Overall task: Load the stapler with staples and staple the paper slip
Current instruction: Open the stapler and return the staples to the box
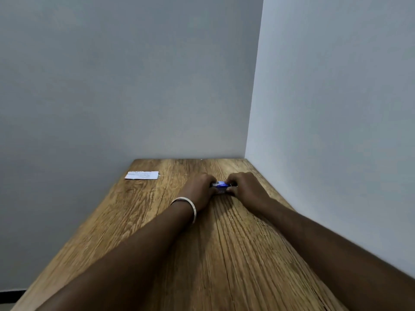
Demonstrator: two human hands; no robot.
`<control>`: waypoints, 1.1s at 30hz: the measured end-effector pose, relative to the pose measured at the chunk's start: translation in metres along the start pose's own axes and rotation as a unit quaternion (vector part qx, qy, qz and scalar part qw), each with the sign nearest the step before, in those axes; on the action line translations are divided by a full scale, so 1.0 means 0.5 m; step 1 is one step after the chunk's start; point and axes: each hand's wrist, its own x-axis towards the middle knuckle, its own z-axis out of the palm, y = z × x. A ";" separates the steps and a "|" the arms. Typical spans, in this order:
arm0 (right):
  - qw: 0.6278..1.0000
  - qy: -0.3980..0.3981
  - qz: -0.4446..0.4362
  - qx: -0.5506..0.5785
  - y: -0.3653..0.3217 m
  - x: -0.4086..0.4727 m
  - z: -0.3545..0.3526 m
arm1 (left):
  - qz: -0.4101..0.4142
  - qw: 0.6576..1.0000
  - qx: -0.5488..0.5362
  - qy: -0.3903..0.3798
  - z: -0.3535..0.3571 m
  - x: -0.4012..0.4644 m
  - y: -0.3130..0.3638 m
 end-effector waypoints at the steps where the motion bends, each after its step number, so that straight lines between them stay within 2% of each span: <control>1: 1.000 0.004 0.000 -0.003 0.010 0.017 0.006 | 0.001 1.000 0.005 -0.001 0.009 0.017 -0.005; 14: 0.998 0.037 0.008 -0.040 0.105 0.192 0.068 | -0.011 0.999 0.044 0.017 0.106 0.205 -0.073; 33: 0.998 0.062 0.000 0.000 0.122 0.193 0.085 | -0.001 0.996 0.083 0.040 0.127 0.210 -0.078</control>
